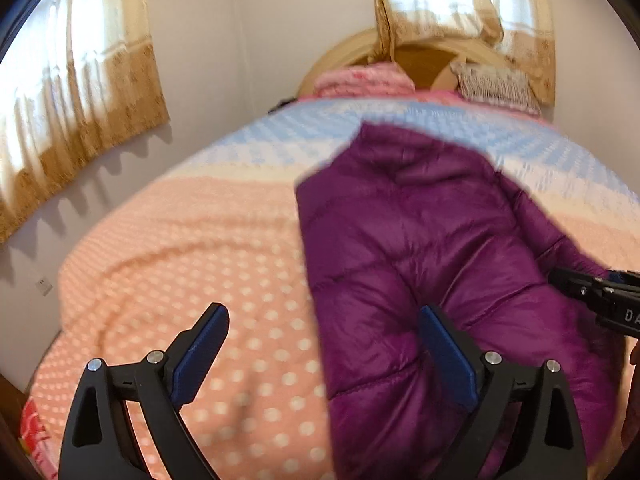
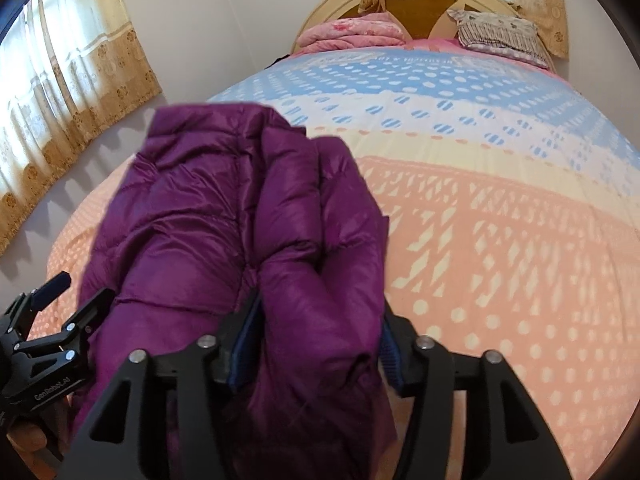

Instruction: Fold large clothes

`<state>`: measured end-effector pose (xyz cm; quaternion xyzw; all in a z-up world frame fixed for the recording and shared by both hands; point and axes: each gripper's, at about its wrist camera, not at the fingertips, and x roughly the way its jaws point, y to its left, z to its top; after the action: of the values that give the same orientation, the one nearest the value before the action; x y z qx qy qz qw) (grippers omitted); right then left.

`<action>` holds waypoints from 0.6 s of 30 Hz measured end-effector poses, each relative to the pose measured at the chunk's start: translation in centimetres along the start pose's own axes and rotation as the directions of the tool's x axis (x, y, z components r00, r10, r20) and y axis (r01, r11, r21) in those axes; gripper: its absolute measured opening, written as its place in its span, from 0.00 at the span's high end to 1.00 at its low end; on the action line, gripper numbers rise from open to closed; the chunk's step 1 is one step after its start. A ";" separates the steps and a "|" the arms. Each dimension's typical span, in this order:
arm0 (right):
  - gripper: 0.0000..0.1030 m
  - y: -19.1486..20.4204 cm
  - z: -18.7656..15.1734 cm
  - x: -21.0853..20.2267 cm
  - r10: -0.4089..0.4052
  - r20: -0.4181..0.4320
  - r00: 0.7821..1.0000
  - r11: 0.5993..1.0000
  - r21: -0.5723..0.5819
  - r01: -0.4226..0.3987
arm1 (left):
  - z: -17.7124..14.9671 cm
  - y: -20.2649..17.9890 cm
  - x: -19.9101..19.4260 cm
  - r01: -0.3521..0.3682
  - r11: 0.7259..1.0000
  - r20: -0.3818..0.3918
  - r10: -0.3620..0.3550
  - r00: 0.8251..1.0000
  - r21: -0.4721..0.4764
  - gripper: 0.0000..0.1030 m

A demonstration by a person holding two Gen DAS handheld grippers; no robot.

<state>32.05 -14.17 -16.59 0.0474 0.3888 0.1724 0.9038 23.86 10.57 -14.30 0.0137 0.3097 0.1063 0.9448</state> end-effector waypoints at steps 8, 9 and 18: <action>0.28 2.4 -1.6 -10.9 -0.047 0.159 0.986 0.998 -0.043 0.054 | 1.2 2.6 -11.8 0.000 0.999 0.139 0.006 0.990 -0.044 0.07; 0.28 2.8 -2.1 -12.3 -0.049 0.173 0.984 0.997 -0.052 0.059 | 1.0 3.1 -13.4 0.000 0.999 0.158 0.008 0.987 -0.051 0.07; 0.22 4.8 -4.6 -21.9 -0.088 0.319 0.944 0.991 -0.067 0.115 | -0.8 6.0 -21.9 -0.016 0.994 0.253 0.043 0.966 -0.107 0.07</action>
<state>13.40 -17.52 -3.67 0.0158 0.2338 0.1321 0.9631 5.07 11.78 -1.62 -0.0176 0.1792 0.1338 0.9745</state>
